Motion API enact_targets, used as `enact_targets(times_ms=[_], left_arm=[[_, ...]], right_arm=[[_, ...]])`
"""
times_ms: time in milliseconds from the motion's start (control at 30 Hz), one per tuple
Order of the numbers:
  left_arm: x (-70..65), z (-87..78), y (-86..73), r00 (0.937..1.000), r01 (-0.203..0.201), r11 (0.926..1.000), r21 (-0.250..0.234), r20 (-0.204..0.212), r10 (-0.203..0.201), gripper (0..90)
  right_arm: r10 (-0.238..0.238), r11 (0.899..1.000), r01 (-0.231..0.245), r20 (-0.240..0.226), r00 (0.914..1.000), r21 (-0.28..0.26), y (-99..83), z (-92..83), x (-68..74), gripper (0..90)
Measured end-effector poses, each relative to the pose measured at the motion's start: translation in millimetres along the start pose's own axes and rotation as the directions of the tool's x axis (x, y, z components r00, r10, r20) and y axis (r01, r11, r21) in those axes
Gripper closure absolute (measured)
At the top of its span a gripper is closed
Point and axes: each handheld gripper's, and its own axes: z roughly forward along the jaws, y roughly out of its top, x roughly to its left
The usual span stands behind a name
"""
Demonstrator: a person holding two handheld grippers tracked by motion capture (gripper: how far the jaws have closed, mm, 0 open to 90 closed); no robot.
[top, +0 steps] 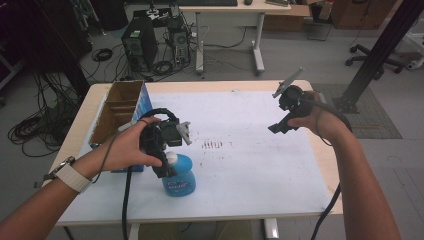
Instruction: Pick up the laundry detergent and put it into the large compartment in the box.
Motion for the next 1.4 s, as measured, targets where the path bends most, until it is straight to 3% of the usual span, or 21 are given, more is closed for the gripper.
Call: enact_targets(times_ms=[667, 1200, 1400], left_arm=[[-0.9, 20.0, 1.8, 0.9998, -0.006, 0.9999, 0.010, 0.021, 0.006, 10.6], [-1.2, 30.4, 0.6, 0.9991, -0.011, 0.9997, 0.023, 0.041, 0.010, 17.7], [-2.1, 34.3, 0.2, 0.9982, -0.024, 0.9992, 0.031, 0.055, 0.022, 25.5]], right_arm=[[0.007, 1.000, -0.007, -0.001, 1.0000, 0.000, -2.5, 0.3, -0.2, 9.2], [0.010, 1.000, -0.010, -0.001, 0.9999, -0.006, -6.3, -2.2, 0.1, 9.2], [0.015, 1.000, -0.015, 0.002, 0.9999, -0.006, -8.3, -3.9, -0.3, 9.2]])
